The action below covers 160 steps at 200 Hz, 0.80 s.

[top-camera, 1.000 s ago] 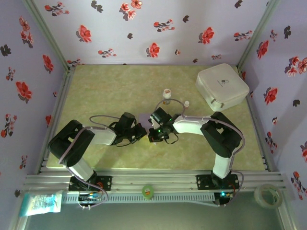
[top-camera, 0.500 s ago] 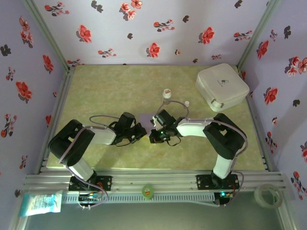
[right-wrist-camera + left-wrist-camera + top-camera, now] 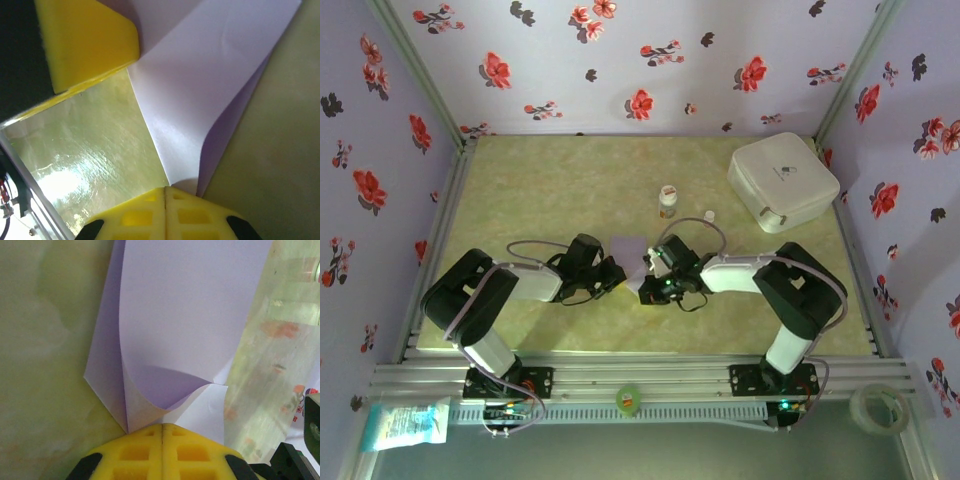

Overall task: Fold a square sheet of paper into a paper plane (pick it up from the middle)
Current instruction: Third fold the triangle at the center of the table.

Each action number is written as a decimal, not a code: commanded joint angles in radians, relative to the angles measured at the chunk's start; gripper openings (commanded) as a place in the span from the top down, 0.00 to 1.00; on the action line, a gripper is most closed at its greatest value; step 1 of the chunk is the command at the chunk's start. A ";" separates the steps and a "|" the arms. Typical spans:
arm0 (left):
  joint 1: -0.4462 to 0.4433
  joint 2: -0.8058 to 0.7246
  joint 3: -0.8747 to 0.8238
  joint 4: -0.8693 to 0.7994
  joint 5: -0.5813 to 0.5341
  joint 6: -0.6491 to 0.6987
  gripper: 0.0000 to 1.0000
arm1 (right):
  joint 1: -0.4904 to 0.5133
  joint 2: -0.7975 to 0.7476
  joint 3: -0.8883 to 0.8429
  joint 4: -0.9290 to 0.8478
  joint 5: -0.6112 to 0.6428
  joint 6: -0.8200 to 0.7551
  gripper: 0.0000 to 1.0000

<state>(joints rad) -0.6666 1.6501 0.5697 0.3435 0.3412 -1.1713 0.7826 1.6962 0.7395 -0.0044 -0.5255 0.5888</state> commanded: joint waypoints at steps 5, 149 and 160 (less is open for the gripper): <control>0.018 0.033 -0.011 -0.080 -0.054 0.015 1.00 | -0.020 -0.035 -0.054 -0.029 -0.048 0.045 0.93; 0.018 0.020 -0.005 -0.061 -0.048 0.003 1.00 | 0.005 0.051 0.179 -0.132 -0.030 0.116 0.95; 0.017 0.019 -0.006 -0.064 -0.047 0.004 1.00 | 0.006 0.053 0.177 -0.141 -0.016 0.113 0.95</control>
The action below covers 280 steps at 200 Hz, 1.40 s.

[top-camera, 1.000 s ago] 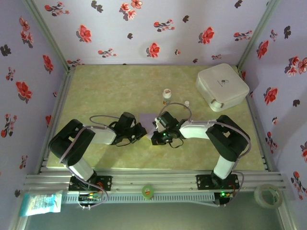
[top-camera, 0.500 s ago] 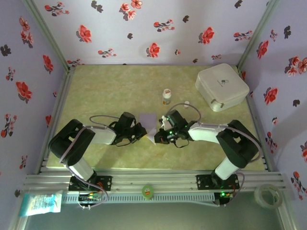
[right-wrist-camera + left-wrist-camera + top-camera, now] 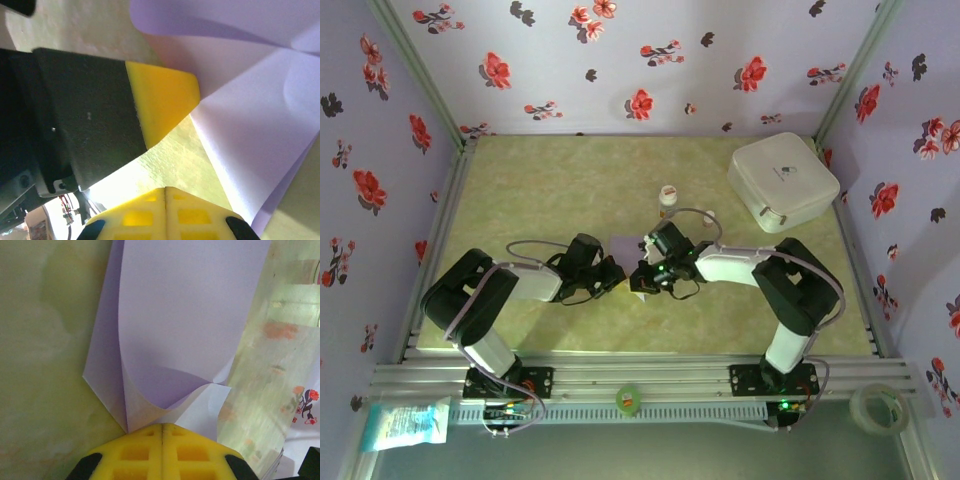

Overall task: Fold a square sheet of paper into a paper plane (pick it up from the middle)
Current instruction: Third fold the triangle at the center of the table.

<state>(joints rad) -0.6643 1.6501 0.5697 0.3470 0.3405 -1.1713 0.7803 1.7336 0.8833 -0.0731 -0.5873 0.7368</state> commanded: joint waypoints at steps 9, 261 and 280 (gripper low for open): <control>0.015 0.018 -0.006 -0.067 -0.046 0.005 1.00 | 0.008 0.015 0.030 -0.075 0.060 -0.038 0.95; -0.059 0.001 0.096 -0.106 -0.017 0.081 0.98 | -0.062 0.060 -0.121 0.091 0.043 0.046 0.99; -0.059 0.024 0.095 -0.081 -0.024 0.082 0.98 | -0.063 0.062 -0.121 0.090 0.040 0.044 0.99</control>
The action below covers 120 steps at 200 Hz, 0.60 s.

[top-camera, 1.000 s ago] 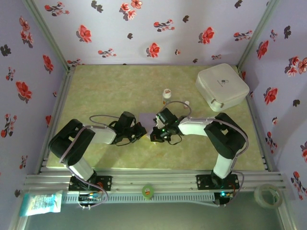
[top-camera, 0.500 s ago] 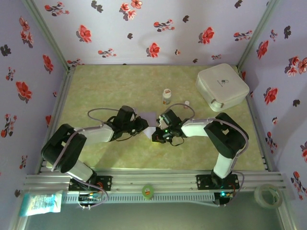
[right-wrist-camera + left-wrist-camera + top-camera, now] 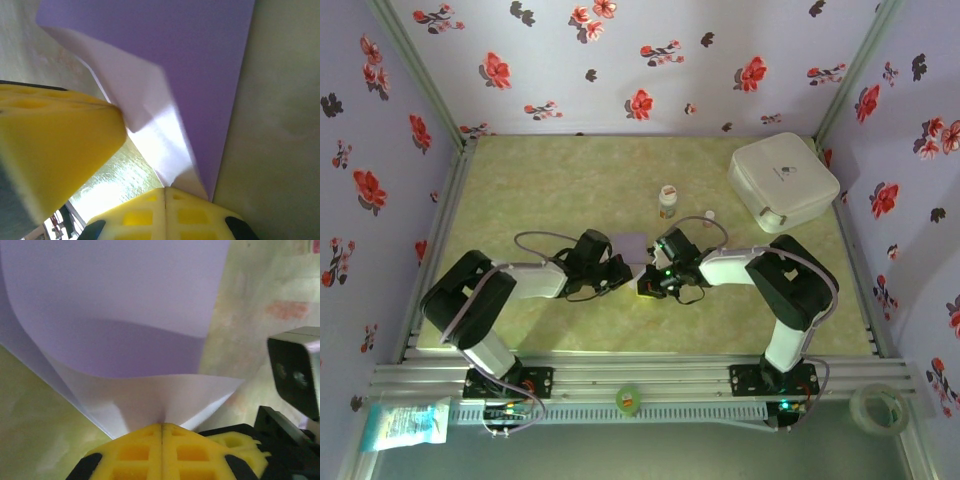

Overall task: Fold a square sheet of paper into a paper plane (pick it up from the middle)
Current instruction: Third fold the triangle at the center of the table.

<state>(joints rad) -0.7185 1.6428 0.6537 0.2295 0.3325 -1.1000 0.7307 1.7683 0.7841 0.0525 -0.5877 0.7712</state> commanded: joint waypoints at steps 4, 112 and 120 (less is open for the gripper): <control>-0.004 0.035 0.009 0.041 -0.020 0.008 0.98 | -0.013 0.029 -0.022 -0.036 0.039 0.010 1.00; 0.071 0.078 0.007 -0.015 -0.116 -0.011 0.98 | -0.013 0.052 -0.005 -0.145 0.072 -0.048 1.00; 0.081 0.074 0.009 -0.022 -0.114 -0.004 0.98 | -0.013 0.052 -0.004 -0.148 0.072 -0.050 1.00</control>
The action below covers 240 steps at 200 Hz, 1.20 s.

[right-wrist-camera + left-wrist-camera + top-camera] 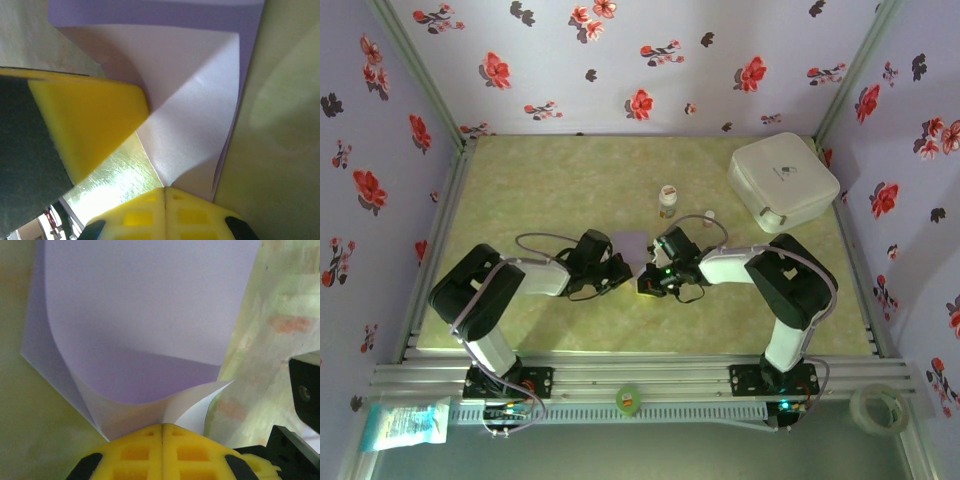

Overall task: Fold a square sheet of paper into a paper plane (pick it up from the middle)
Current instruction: Third fold the triangle at the center of the table.

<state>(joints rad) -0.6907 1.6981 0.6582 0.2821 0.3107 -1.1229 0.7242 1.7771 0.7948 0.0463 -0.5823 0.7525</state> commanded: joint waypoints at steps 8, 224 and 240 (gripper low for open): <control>0.064 0.017 0.010 -0.082 -0.086 0.027 0.98 | -0.006 0.044 -0.015 -0.144 0.067 -0.033 1.00; 0.113 -0.200 0.091 -0.255 -0.086 0.155 0.93 | -0.018 0.039 0.048 -0.259 0.007 -0.181 1.00; 0.064 -0.153 0.090 -0.185 -0.057 0.151 0.94 | -0.021 0.039 0.049 -0.256 0.006 -0.183 1.00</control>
<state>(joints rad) -0.5632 1.5063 0.7334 0.0551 0.2283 -1.0046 0.7132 1.7790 0.8455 -0.0975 -0.5991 0.6117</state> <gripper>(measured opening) 0.067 0.046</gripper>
